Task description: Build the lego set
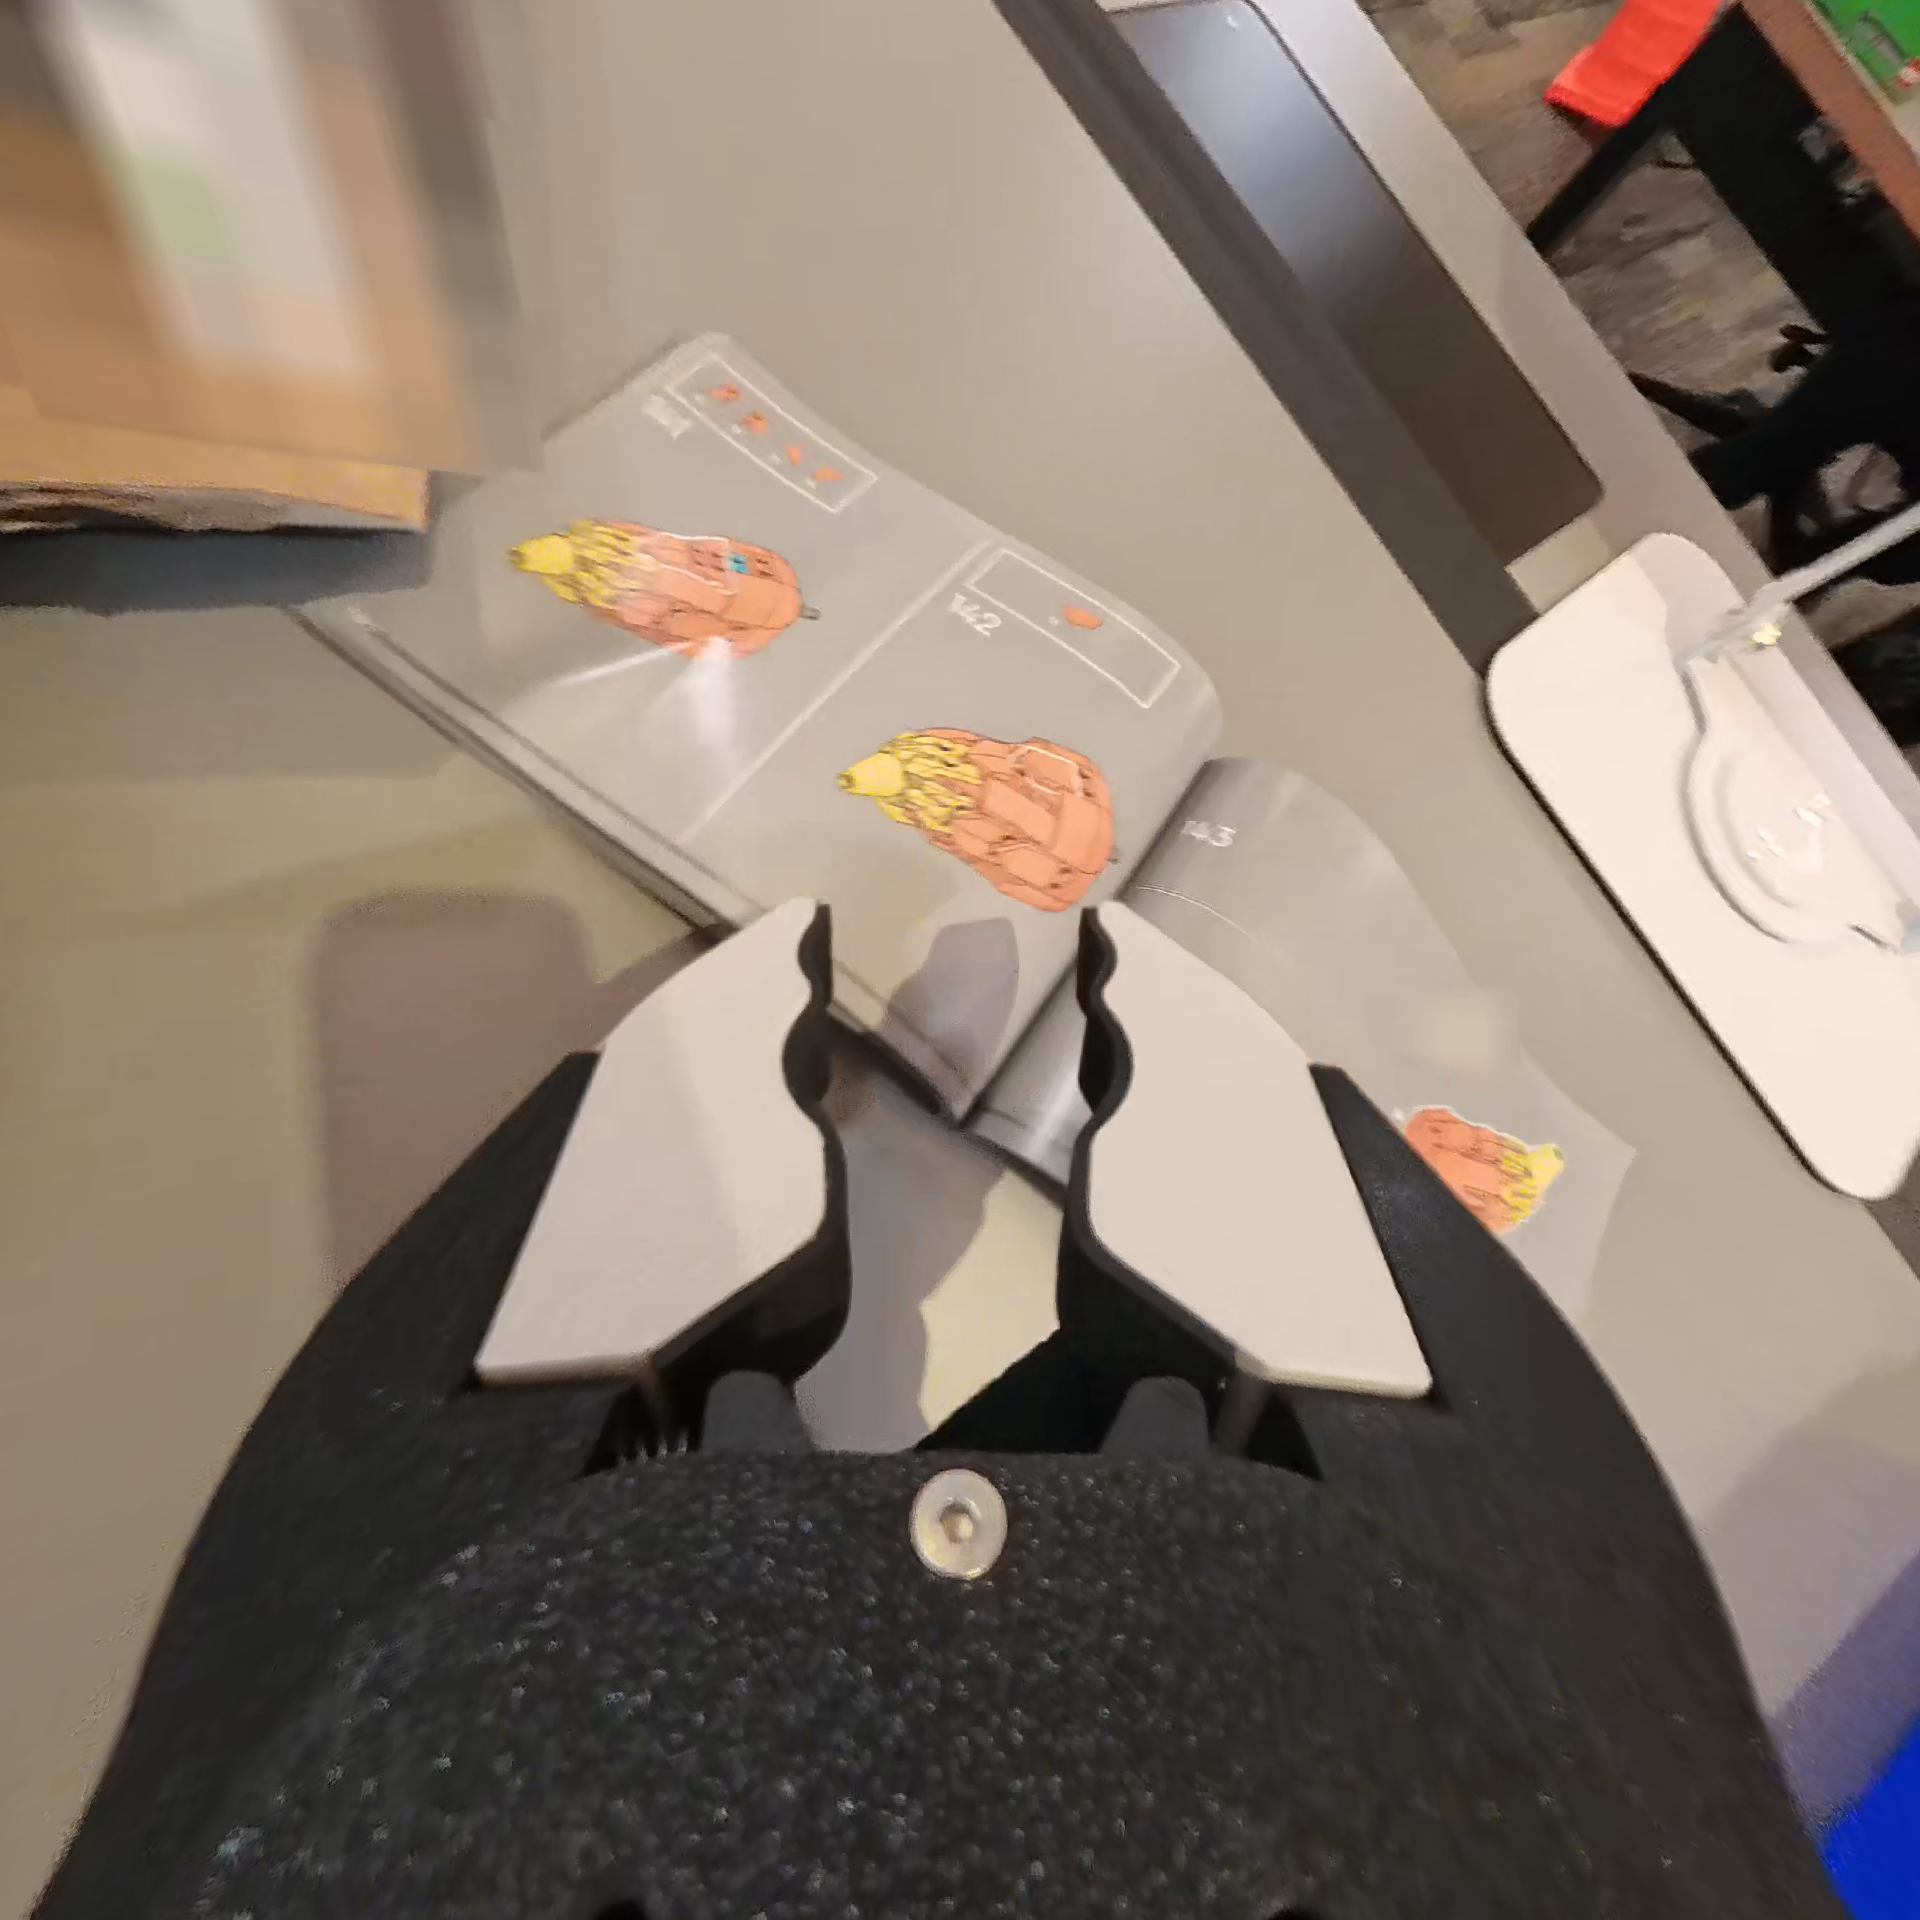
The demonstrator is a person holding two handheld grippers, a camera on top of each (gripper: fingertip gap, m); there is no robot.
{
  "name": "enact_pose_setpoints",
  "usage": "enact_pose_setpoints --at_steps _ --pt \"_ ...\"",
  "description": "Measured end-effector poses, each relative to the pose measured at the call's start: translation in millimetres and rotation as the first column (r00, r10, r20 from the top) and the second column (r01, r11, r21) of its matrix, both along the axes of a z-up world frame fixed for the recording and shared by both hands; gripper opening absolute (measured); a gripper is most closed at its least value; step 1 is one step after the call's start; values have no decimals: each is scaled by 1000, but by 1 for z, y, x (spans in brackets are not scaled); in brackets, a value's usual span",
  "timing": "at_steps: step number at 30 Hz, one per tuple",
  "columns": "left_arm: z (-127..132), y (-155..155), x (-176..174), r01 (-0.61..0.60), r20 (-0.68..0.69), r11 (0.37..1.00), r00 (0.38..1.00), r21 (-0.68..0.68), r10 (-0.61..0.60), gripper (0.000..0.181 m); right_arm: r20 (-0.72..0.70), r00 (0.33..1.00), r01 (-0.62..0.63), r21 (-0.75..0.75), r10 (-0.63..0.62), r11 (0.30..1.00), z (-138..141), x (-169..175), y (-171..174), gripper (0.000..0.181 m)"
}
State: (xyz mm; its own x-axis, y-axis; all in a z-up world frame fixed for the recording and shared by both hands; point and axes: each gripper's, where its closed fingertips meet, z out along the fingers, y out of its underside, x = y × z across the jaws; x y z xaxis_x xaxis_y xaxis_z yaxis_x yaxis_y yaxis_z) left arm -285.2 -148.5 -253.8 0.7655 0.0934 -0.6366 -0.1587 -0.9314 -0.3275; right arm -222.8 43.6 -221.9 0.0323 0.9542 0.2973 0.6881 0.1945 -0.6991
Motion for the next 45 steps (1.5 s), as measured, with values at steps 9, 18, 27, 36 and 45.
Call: enact_pose_setpoints --at_steps 9,18,27,36,45 --pt "-8 6 5 31 11 999 999 -26 -31 2 85 996 35 71 -41 997 -24 -6 12 44" --pt "9 16 9 35 41 989 998 141 -42 21 -1 1000 12 -13 -12 1000 -4 2 6 47" --pt "70 71 55 37 245 715 926 698 -288 29 -210 977 -75 -138 45 988 60 66 -7 43" --pt "116 166 130 81 193 364 731 928 -654 4 -224 974 22 -59 -35 998 90 219 60 25" --pt "127 242 171 125 202 332 581 935 -788 0 45 993 99 124 -105 987 101 348 217 1"
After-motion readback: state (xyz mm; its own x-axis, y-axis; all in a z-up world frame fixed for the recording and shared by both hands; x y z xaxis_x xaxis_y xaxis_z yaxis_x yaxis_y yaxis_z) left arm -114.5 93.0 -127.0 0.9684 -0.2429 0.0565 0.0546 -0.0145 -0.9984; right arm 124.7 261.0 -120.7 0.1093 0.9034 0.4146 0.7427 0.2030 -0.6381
